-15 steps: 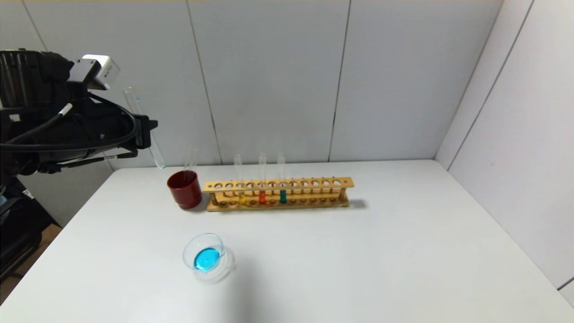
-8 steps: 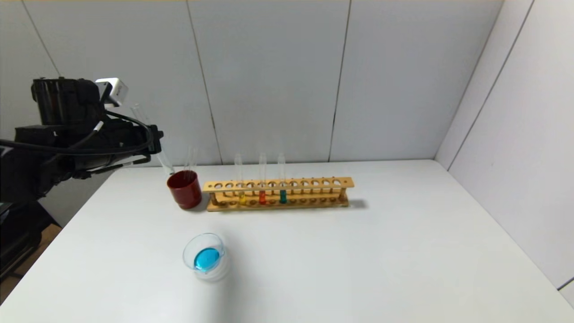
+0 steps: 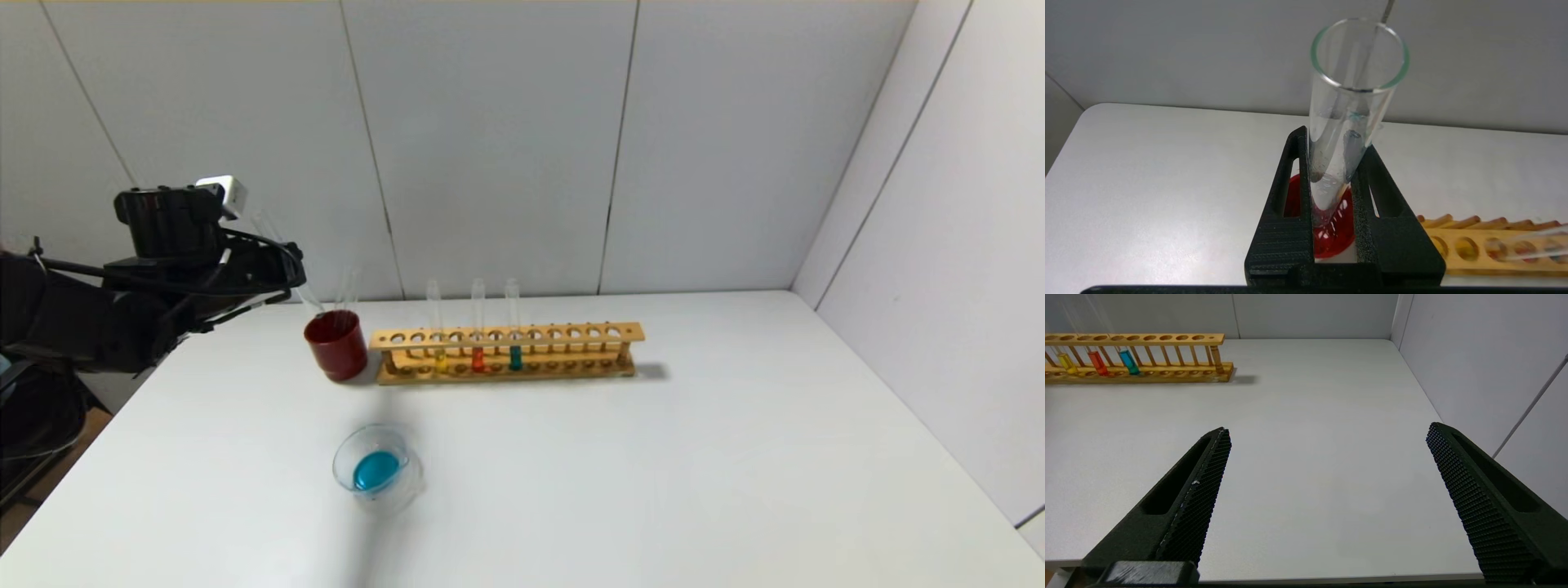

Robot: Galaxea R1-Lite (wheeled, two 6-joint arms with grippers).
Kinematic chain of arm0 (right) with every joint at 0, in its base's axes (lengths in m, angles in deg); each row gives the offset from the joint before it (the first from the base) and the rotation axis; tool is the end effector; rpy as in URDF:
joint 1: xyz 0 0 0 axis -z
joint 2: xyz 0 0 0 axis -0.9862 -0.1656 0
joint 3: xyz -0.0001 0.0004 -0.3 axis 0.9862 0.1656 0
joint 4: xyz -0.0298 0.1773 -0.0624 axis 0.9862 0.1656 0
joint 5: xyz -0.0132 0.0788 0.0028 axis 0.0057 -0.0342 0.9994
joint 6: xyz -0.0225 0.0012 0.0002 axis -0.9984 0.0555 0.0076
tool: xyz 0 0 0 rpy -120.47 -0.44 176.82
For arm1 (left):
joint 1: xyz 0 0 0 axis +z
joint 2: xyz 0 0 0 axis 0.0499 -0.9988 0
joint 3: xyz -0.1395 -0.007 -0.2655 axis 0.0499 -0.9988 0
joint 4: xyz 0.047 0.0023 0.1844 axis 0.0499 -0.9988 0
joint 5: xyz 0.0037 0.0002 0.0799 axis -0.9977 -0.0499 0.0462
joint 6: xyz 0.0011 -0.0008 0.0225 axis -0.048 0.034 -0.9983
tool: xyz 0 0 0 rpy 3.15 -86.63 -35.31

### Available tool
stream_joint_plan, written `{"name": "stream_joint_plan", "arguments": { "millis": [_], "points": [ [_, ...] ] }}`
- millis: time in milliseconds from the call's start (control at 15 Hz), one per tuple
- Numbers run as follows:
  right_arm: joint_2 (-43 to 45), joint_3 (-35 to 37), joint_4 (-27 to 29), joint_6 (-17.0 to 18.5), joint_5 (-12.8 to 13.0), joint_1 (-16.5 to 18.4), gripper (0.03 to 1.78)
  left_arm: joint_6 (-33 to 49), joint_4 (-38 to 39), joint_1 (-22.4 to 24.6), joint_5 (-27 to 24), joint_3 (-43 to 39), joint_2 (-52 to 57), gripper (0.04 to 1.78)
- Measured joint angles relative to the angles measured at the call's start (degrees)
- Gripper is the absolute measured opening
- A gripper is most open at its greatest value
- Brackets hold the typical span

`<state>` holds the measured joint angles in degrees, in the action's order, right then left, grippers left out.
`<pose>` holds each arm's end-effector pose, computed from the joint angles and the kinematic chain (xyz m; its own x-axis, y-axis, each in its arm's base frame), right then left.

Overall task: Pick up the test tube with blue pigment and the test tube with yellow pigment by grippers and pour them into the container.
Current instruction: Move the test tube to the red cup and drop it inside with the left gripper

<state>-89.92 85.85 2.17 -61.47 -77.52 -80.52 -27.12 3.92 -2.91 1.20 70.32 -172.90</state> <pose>-0.0228 0.0000 0.0756 1.0000 0.0050 0.0013 -0.0050 1.0000 -0.0001 0.3760 -0.0008 0.1745 0.9804 -0.0163 -0.1961 -0.0110 0.9905 -0.1370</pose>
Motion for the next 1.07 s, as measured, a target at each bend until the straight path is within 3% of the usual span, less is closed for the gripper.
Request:
{"name": "stream_joint_plan", "arguments": {
  "millis": [1067],
  "points": [
    [0.0, 0.0, 0.0, 0.0, 0.0, 0.0, 1.75, -0.1, 5.1, 1.8, -1.4, 3.6, -9.5, 0.32]
  ]
}}
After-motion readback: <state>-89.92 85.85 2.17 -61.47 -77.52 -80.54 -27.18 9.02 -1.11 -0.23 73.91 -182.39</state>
